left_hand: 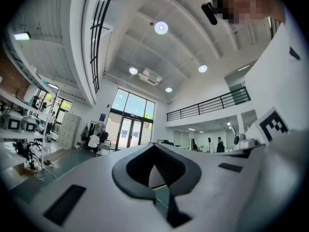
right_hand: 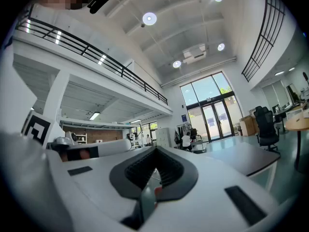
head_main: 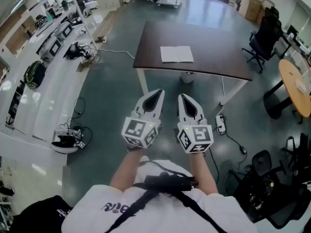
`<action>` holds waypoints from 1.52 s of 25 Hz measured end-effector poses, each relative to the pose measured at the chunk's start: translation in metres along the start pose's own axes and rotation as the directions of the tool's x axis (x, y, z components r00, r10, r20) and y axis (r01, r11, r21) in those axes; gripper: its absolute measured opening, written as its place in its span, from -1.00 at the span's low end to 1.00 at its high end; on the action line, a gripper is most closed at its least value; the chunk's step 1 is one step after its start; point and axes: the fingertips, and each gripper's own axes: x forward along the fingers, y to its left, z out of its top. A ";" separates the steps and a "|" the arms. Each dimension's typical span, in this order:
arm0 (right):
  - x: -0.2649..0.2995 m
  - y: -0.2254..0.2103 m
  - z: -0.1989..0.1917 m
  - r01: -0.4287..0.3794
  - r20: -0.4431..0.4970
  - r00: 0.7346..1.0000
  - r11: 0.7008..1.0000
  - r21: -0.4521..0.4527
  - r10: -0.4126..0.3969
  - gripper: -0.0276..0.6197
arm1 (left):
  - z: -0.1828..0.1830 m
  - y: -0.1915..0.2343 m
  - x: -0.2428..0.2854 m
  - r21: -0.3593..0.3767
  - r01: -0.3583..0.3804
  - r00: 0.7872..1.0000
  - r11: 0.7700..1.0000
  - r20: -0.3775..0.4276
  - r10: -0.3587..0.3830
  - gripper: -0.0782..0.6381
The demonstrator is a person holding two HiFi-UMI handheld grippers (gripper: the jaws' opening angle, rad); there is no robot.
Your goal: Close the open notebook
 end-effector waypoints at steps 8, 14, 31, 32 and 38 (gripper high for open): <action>-0.023 -0.040 -0.016 0.043 -0.021 0.999 0.999 0.023 -0.042 -0.93 | -0.029 -0.025 0.005 0.025 -0.046 0.998 0.999 -0.035 0.047 -0.76; -0.019 -0.068 -0.035 0.069 -0.064 0.996 0.995 0.074 -0.064 -0.93 | -0.055 -0.028 0.029 0.011 -0.031 0.996 0.999 -0.082 0.031 -0.76; 0.167 -0.157 -0.034 0.099 -0.102 0.990 0.995 -0.009 -0.099 -0.93 | -0.069 0.100 0.211 -0.065 -0.046 0.998 0.997 -0.049 0.043 -0.76; 0.182 -0.160 -0.034 0.093 -0.105 0.990 0.996 -0.014 -0.094 -0.93 | -0.069 0.113 0.219 -0.070 -0.057 0.997 0.996 -0.049 0.054 -0.76; 0.246 -0.175 -0.048 0.056 -0.129 0.990 0.998 -0.034 -0.060 -0.93 | -0.088 0.166 0.261 -0.089 -0.099 0.994 0.991 -0.065 0.093 -0.76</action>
